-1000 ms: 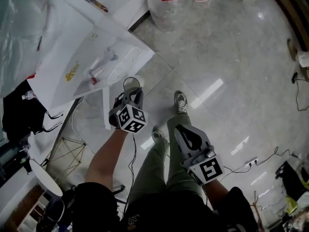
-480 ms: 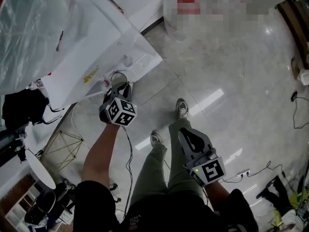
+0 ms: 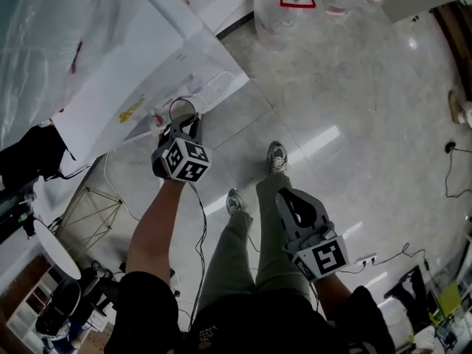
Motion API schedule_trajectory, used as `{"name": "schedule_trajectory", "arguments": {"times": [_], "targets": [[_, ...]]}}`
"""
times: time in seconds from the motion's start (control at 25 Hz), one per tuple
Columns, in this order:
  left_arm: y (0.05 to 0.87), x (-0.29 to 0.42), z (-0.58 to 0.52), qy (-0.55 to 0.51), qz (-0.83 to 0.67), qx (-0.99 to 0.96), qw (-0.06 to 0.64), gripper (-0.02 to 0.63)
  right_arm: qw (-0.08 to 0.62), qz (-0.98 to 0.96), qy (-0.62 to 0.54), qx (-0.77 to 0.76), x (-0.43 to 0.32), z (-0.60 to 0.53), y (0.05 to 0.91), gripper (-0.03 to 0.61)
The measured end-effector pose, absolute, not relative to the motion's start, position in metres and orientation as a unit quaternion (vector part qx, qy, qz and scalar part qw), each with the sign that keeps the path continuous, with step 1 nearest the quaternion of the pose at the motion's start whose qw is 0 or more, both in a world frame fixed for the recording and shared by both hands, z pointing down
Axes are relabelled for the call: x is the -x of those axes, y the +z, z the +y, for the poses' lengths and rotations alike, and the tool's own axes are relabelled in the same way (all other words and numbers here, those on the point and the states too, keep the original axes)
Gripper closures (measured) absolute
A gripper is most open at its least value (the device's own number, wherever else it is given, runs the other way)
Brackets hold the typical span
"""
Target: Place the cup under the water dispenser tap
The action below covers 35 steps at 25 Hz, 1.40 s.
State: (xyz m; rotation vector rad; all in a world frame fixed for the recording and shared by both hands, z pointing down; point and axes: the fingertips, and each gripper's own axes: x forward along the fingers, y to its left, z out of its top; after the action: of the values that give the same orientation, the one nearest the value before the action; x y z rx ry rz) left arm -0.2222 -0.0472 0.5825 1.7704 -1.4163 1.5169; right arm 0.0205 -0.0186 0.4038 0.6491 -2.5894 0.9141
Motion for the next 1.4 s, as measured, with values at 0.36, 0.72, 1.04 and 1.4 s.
{"name": "schedule_trajectory", "arguments": {"times": [0.36, 0.72, 1.04, 1.4], "targets": [[0.588, 0.221, -0.048, 0.558, -0.513, -0.627, 0.177, 0.552, 0.156, -0.907, 0.315, -0.231, -0.017, -0.012, 0.4, 0.532], [0.57, 0.217, -0.05, 0.532, -0.53, -0.645, 0.14, 0.502, 0.146, -0.907, 0.305, -0.252, -0.021, -0.001, 0.388, 0.532], [0.514, 0.202, -0.042, 0.489, -0.549, -0.67, 0.101, 0.499, 0.128, -0.914, 0.279, -0.265, -0.021, 0.013, 0.352, 0.532], [0.41, 0.173, -0.009, 0.441, -0.55, -0.706, 0.065, 0.499, 0.109, -0.922, 0.246, -0.278, -0.028, 0.054, 0.275, 0.532]]}}
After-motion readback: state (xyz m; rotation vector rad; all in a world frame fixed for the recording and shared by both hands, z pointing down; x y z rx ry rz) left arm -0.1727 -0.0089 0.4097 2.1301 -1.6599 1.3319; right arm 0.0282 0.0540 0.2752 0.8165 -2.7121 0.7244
